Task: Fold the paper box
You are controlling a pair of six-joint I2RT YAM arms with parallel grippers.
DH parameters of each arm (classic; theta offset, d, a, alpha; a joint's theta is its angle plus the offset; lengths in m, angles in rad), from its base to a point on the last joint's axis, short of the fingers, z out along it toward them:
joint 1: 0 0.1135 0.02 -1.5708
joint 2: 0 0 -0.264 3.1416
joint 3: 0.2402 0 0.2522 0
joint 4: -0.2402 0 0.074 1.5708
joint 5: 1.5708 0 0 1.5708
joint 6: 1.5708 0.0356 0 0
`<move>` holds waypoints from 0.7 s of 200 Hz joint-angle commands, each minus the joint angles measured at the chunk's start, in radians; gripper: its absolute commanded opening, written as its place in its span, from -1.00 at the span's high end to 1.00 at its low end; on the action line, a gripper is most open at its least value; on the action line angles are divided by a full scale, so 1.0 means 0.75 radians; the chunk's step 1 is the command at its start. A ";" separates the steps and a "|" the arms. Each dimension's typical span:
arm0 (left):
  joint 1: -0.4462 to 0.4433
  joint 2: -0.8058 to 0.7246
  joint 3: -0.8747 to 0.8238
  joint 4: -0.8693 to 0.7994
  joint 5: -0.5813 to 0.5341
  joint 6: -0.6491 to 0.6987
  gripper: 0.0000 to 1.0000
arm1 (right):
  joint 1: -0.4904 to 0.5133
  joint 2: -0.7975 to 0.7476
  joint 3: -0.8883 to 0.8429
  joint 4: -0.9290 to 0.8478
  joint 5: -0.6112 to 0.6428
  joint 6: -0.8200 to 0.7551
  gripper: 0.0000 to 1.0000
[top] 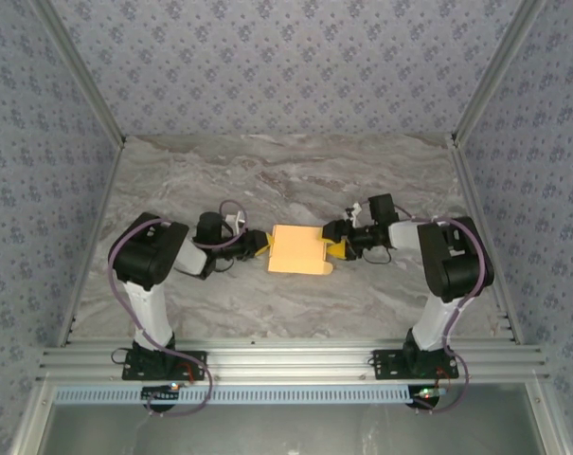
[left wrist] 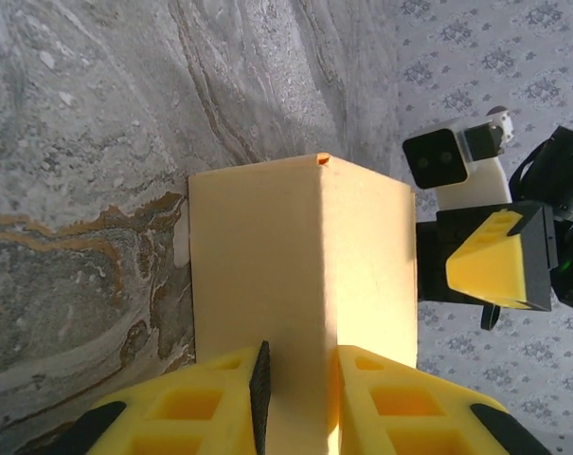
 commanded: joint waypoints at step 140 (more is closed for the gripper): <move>0.099 0.147 -0.100 0.117 0.007 -0.066 0.61 | 0.036 -0.008 -0.077 0.108 0.032 0.153 -0.38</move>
